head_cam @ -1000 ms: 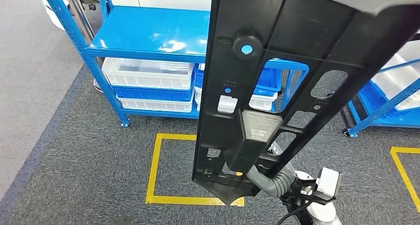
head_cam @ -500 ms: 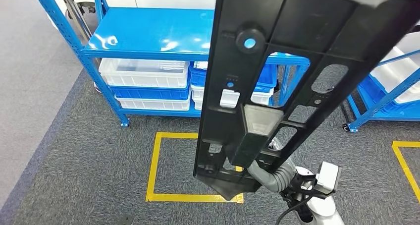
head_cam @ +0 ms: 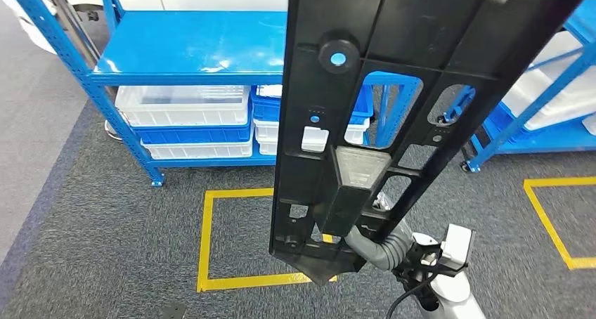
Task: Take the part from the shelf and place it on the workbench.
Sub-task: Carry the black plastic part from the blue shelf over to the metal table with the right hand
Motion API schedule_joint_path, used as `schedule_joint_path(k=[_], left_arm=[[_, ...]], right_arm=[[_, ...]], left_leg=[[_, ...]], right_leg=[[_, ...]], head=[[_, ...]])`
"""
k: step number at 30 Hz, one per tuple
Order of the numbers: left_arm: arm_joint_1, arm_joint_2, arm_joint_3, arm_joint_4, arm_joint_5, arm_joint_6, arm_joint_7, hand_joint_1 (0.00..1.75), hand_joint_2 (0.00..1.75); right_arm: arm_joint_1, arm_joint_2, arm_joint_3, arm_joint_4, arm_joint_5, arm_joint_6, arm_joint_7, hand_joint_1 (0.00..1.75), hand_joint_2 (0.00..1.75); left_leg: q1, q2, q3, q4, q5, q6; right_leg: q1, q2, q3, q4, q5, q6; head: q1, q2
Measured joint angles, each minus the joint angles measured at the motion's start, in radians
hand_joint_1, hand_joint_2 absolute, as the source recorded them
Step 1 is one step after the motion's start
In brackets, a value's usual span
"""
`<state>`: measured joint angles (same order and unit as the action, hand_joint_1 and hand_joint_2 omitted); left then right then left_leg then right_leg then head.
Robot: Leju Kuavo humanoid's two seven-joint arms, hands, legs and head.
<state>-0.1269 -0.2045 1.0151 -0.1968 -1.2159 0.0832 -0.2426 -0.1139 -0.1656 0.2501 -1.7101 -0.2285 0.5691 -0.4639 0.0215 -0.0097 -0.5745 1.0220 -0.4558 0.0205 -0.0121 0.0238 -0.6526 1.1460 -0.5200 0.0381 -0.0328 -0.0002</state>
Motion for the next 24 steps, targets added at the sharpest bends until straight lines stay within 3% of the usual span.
schedule_joint_path(k=[2,3,4,5,7,9,12,14,16,18,19,21,22,24], left_arm=[[0.002,0.000,0.000,0.000,0.000,0.000,0.000,0.00,1.75],[0.003,0.000,0.000,0.000,-0.001,0.000,0.000,0.00,1.75],[0.002,0.000,0.000,0.000,-0.001,0.000,0.000,0.00,1.75],[0.002,0.000,0.000,0.000,-0.002,0.000,0.000,0.00,1.75],[0.000,-0.002,0.000,0.000,-0.004,0.000,0.000,0.00,1.75],[0.000,-0.003,0.000,0.000,-0.007,0.000,0.001,0.00,1.75],[-0.002,-0.004,0.000,0.000,-0.011,-0.001,0.002,0.00,1.75],[-0.004,-0.005,0.000,0.000,-0.011,-0.002,0.002,0.00,1.75],[-0.002,-0.004,0.000,0.000,-0.011,-0.001,0.003,0.00,1.75],[0.001,-0.003,0.000,0.000,-0.009,-0.001,0.003,0.00,1.75],[0.001,-0.003,0.000,0.000,-0.008,-0.001,0.003,0.00,1.75],[-0.001,-0.002,0.000,0.000,-0.005,0.000,0.003,0.00,1.75],[-0.002,-0.001,0.000,0.000,-0.005,0.001,0.003,0.00,1.75],[-0.002,0.000,0.000,0.000,-0.004,0.002,0.002,0.00,1.75]], right_arm=[[0.001,0.001,0.001,0.001,0.000,-0.003,0.002,1.73,1.75],[0.003,0.002,0.001,0.002,0.002,-0.005,0.003,1.73,1.75],[0.004,0.002,0.002,0.002,0.004,-0.007,0.004,1.73,1.75],[0.005,0.002,0.002,0.002,0.006,-0.010,0.006,1.73,1.75],[0.005,0.002,0.002,0.000,0.008,-0.015,0.009,1.73,1.75],[0.006,0.004,0.002,-0.005,0.009,-0.018,0.010,1.73,1.75],[0.014,0.006,0.002,-0.015,0.009,-0.019,0.011,1.73,1.75],[0.020,0.007,0.002,-0.020,0.009,-0.018,0.010,1.73,1.75],[0.024,0.008,0.002,-0.023,0.009,-0.017,0.010,1.73,1.75],[0.031,0.009,0.002,-0.023,0.008,-0.014,0.008,1.73,1.75],[0.034,0.009,0.002,-0.023,0.008,-0.012,0.006,1.73,1.75],[0.036,0.009,0.002,-0.023,0.007,-0.008,0.001,1.73,1.75],[0.036,0.009,0.002,-0.023,0.007,-0.006,-0.001,1.73,1.75],[0.034,0.009,0.003,-0.023,0.007,-0.003,-0.003,1.73,1.75]], left_leg=[[-0.003,0.021,-0.001,0.000,-0.001,0.002],[-0.003,0.031,-0.002,0.000,-0.001,0.002],[-0.004,0.041,-0.001,0.000,-0.002,0.003],[-0.005,0.050,0.001,0.000,-0.002,0.003],[-0.009,0.067,0.004,0.000,-0.005,0.000],[-0.014,0.083,0.006,0.001,-0.008,-0.007],[-0.016,0.101,0.011,-0.001,-0.013,-0.021],[-0.015,0.071,-0.003,0.044,-0.048,-0.030],[-0.013,0.032,-0.055,0.167,-0.114,-0.035],[-0.012,0.019,-0.102,0.269,-0.146,-0.038],[-0.011,0.018,-0.103,0.269,-0.132,-0.039],[-0.007,0.003,-0.057,0.162,-0.059,-0.039],[-0.004,-0.021,-0.028,0.097,-0.031,-0.038],[0.002,-0.059,0.005,0.020,-0.012,-0.034]], right_leg=[[-0.002,-0.014,-0.061,0.128,-0.049,0.005],[-0.002,-0.017,-0.074,0.156,-0.051,0.006],[-0.002,-0.019,-0.067,0.144,-0.035,0.004],[-0.001,-0.025,-0.041,0.094,-0.004,0.000],[0.009,-0.060,0.031,-0.048,0.054,-0.015],[0.020,-0.084,0.065,-0.123,0.071,-0.029],[0.021,-0.061,0.065,-0.136,0.075,-0.042],[0.013,-0.042,0.072,-0.150,0.084,-0.052],[0.009,-0.021,0.073,-0.153,0.087,-0.057],[0.009,0.003,0.072,-0.150,0.087,-0.058],[0.009,0.016,0.072,-0.148,0.087,-0.058],[0.007,0.042,0.072,-0.141,0.084,-0.053],[0.008,0.054,0.070,-0.135,0.081,-0.049],[0.007,0.077,0.058,-0.122,0.079,-0.037]], head=[[0.000,0.000],[0.000,0.000],[0.000,0.000],[0.000,0.000],[0.000,0.000],[0.000,0.000],[0.000,0.000],[0.000,0.000],[0.000,0.000],[0.000,0.000],[0.000,0.000],[0.000,0.000],[0.000,0.000],[0.000,0.000]])
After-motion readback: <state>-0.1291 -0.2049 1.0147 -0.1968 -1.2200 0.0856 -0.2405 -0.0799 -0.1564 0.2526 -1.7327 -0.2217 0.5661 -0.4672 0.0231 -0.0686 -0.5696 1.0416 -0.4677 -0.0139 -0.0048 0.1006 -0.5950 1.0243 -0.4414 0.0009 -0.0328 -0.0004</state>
